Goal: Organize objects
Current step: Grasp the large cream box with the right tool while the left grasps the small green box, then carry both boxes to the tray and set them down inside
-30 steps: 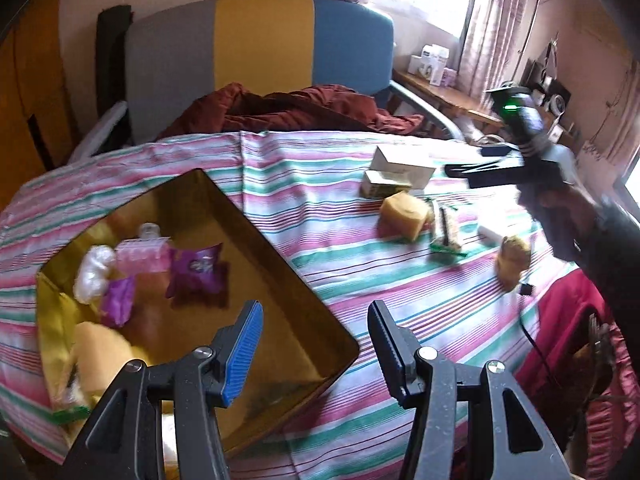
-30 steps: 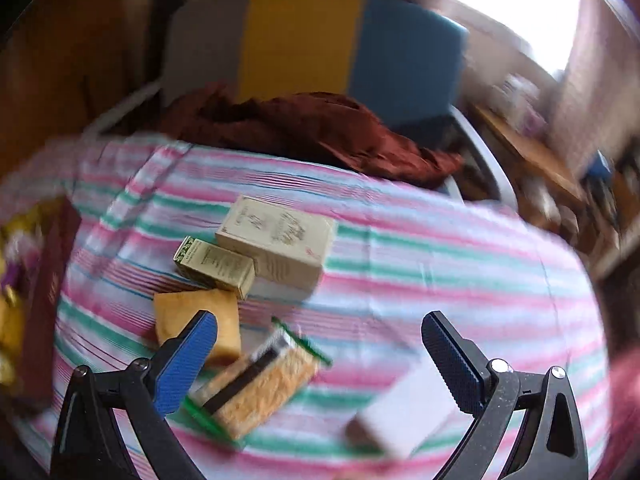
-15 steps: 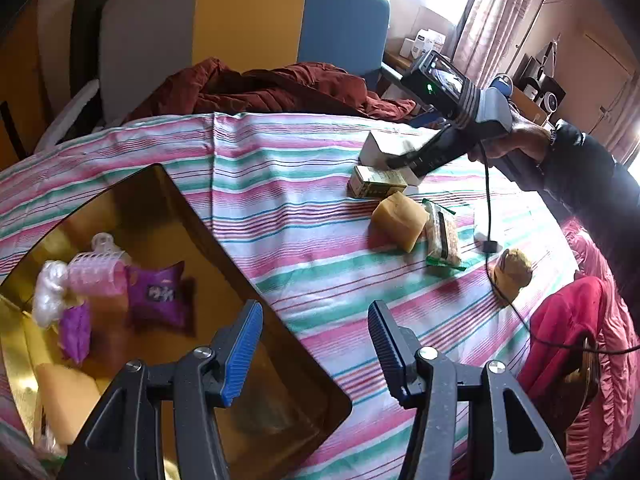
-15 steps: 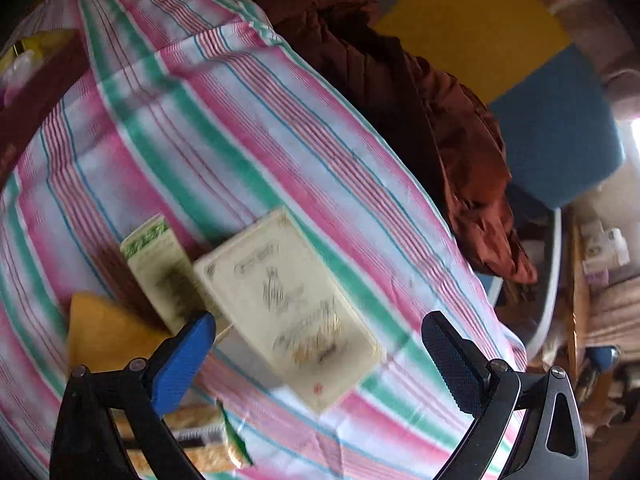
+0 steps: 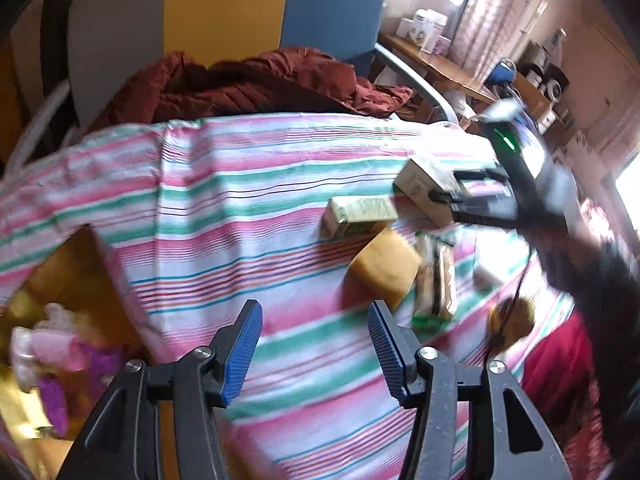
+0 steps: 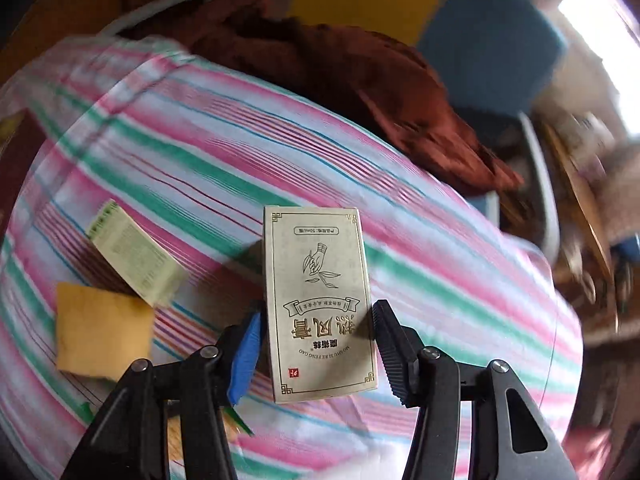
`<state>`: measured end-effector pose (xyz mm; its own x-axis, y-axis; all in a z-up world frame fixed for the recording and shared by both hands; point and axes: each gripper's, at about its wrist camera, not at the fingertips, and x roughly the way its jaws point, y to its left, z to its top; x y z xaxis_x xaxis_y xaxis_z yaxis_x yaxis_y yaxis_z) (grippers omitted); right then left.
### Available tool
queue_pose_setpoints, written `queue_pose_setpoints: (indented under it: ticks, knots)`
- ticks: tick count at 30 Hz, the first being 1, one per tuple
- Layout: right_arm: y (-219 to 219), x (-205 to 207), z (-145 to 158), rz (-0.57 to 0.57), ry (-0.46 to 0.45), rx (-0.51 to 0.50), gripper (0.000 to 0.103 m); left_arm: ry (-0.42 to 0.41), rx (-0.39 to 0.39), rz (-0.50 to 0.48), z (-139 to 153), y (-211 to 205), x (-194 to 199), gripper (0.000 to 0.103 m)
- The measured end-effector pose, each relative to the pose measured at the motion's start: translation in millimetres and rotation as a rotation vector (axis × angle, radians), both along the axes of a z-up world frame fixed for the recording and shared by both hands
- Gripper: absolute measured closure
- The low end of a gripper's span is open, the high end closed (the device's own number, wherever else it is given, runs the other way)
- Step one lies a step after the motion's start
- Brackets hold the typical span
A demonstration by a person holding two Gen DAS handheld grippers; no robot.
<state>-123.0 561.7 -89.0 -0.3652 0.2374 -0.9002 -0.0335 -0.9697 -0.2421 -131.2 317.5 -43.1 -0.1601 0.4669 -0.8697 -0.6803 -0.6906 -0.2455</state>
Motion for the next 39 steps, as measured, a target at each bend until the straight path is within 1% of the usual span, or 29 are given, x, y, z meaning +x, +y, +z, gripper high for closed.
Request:
queue_pose_setpoints:
  ticks: [2, 3, 4, 5, 6, 8, 9, 11, 13, 15, 16, 17, 19, 22, 26, 27, 29, 30, 31, 33, 35, 38, 39]
  knots:
    - [6, 14, -1, -0.064, 0.038, -0.001, 0.049, -0.038, -0.016, 0.002, -6, 19, -8, 0.047]
    - [8, 20, -1, -0.091, 0.061, -0.017, 0.048, -0.038, -0.029, 0.013, -7, 27, -11, 0.045]
    - [10, 24, -1, -0.107, 0.081, -0.027, 0.048, -0.038, -0.032, 0.010, -8, 36, -13, 0.036]
    - [11, 27, -1, -0.112, 0.097, -0.030, 0.049, -0.042, -0.031, -0.002, -9, 49, -15, 0.030]
    - [10, 27, -1, -0.110, 0.103, -0.032, 0.049, -0.050, -0.029, 0.005, -10, 55, -17, 0.023]
    - [8, 26, -2, -0.100, 0.112, -0.030, 0.049, -0.079, -0.006, 0.023, -15, 72, -24, 0.021]
    - [8, 27, -3, -0.098, 0.111, -0.034, 0.049, -0.084, -0.014, 0.035, -19, 79, -27, 0.021]
    - [9, 26, -10, -0.093, 0.103, -0.053, 0.049, -0.065, -0.036, 0.059, -24, 96, -32, 0.020]
    - [12, 25, -16, -0.092, 0.092, -0.070, 0.049, -0.051, -0.061, 0.058, -29, 109, -34, 0.017]
    - [15, 27, -21, -0.100, 0.081, -0.103, 0.049, -0.058, -0.064, 0.041, -33, 121, -34, 0.016]
    - [17, 27, -22, -0.103, 0.079, -0.115, 0.049, -0.050, -0.069, 0.034, -34, 125, -32, 0.013]
    - [19, 26, -24, -0.107, 0.079, -0.123, 0.049, -0.027, -0.093, 0.031, -37, 131, -32, 0.011]
    - [20, 27, -23, -0.112, 0.082, -0.136, 0.049, -0.017, -0.117, 0.029, -43, 138, -32, 0.009]
    - [22, 29, -22, -0.119, 0.089, -0.147, 0.048, -0.006, -0.160, 0.023, -52, 146, -32, 0.009]
    - [30, 30, -20, -0.143, 0.094, -0.163, 0.042, 0.032, -0.204, 0.005, -62, 152, -28, 0.009]
    - [31, 31, -19, -0.147, 0.096, -0.165, 0.042, 0.027, -0.208, 0.012, -64, 152, -29, 0.009]
    - [33, 32, -19, -0.152, 0.098, -0.163, 0.042, 0.018, -0.211, 0.024, -69, 151, -32, 0.015]
    - [33, 32, -19, -0.152, 0.098, -0.158, 0.042, 0.021, -0.211, 0.031, -70, 151, -33, 0.027]
    - [32, 32, -19, -0.151, 0.099, -0.151, 0.043, 0.022, -0.199, 0.038, -70, 148, -34, 0.028]
    - [30, 31, -18, -0.140, 0.102, -0.135, 0.050, 0.013, -0.171, 0.045, -68, 139, -35, 0.028]
    - [27, 31, -16, -0.127, 0.117, -0.110, 0.052, 0.015, -0.128, 0.054, -62, 129, -35, 0.028]
    - [24, 32, -9, -0.115, 0.152, -0.101, 0.052, 0.053, -0.060, 0.074, -42, 105, -30, 0.028]
    - [23, 33, -7, -0.113, 0.163, -0.098, 0.052, 0.062, -0.048, 0.075, -36, 99, -27, 0.028]
